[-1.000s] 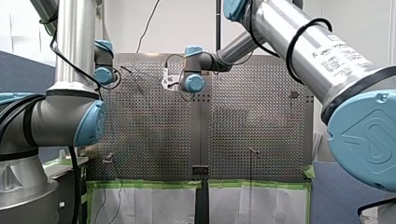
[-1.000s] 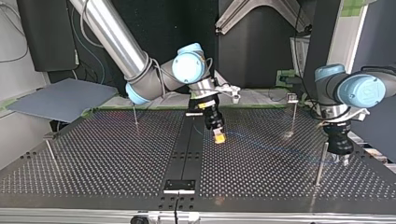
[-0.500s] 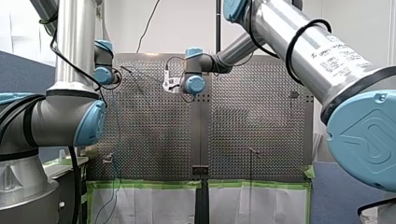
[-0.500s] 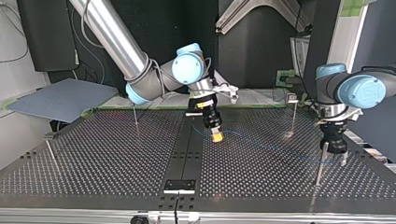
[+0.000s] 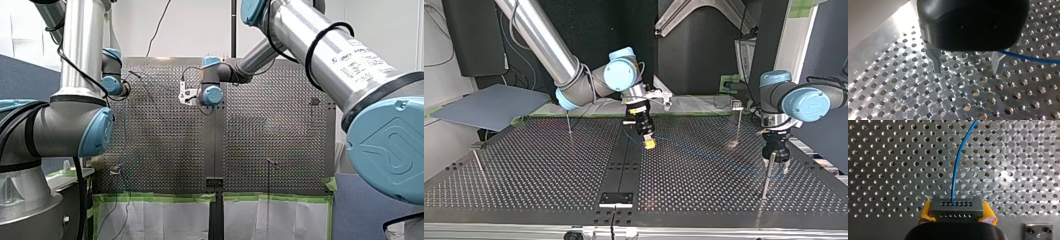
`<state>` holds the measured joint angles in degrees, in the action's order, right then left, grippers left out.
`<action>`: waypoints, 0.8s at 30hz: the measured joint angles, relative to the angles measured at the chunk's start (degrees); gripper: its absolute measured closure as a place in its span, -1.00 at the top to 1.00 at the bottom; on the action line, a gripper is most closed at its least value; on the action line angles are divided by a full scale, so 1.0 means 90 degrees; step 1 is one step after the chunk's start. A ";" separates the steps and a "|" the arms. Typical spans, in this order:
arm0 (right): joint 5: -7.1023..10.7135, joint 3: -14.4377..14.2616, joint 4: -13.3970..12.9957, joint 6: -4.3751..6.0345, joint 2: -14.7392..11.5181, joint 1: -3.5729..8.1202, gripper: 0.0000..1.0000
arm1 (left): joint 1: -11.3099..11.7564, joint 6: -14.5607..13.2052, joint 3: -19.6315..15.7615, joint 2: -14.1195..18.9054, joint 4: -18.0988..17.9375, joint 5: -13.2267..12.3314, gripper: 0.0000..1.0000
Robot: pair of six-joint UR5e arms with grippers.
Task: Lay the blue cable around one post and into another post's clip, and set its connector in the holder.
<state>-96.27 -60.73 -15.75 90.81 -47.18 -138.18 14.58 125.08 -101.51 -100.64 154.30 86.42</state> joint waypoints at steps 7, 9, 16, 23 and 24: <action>-0.0010 -0.0330 -0.0197 -0.0001 0.0014 0.0091 -1.00 | 0.0007 0.0008 0.0004 -0.0004 -0.0032 0.0002 1.00; -0.0016 -0.0456 -0.0265 -0.0001 0.0015 0.0124 -1.00 | 0.0009 0.0008 0.0004 -0.0004 -0.0033 0.0002 1.00; -0.0026 -0.0741 -0.0419 0.0016 0.0021 0.0196 -1.00 | 0.0009 0.0008 0.0003 -0.0007 -0.0050 -0.0017 1.00; -0.0027 -0.0984 -0.0525 0.0012 0.0022 0.0278 -1.00 | 0.0008 0.0043 0.0003 -0.0006 -0.0062 -0.0036 1.00; -0.0029 -0.1014 -0.0530 0.0009 0.0022 0.0283 -1.00 | 0.0008 0.0044 0.0003 -0.0005 -0.0062 -0.0036 1.00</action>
<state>-96.52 -69.86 -20.52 90.90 -46.99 -135.63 14.66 125.47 -101.48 -100.69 153.74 86.09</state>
